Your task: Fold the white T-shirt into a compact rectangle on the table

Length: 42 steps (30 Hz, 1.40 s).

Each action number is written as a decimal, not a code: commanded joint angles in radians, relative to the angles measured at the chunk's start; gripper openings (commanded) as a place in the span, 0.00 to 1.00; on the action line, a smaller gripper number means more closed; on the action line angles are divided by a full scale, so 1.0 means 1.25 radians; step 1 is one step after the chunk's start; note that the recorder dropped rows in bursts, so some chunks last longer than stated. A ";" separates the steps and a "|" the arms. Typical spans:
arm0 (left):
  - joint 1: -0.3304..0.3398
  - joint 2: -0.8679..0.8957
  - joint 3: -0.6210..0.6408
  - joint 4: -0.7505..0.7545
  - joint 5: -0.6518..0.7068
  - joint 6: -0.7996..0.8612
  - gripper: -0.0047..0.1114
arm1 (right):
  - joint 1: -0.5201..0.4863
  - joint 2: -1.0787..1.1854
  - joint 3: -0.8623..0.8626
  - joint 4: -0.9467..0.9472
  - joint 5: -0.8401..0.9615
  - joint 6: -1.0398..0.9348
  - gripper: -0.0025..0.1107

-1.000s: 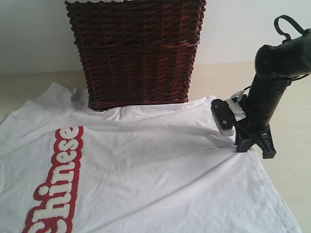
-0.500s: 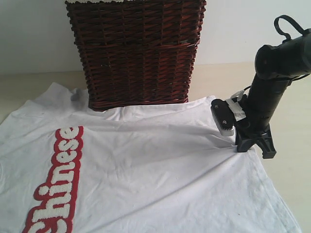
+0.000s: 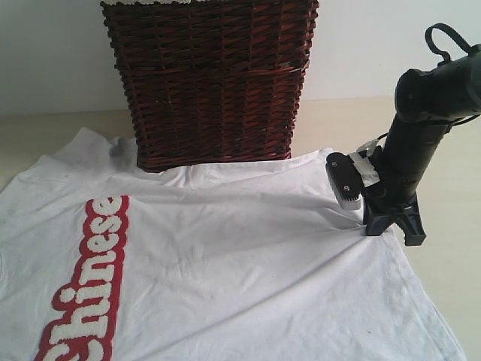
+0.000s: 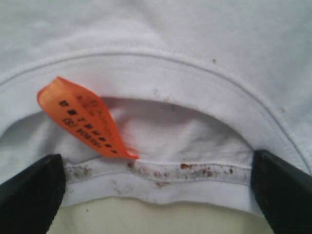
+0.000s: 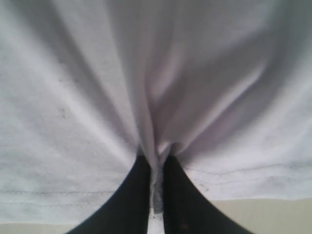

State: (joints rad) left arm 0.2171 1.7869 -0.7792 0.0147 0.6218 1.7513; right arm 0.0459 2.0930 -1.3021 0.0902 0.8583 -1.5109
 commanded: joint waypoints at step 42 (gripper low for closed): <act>-0.097 -0.337 -0.094 0.194 -0.118 -0.513 0.04 | 0.000 -0.263 -0.001 -0.080 -0.013 0.227 0.02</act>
State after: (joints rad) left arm 0.0957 1.4510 -0.8675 0.2470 0.4908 1.1832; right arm 0.0498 1.8363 -1.3021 -0.0263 0.8320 -1.2494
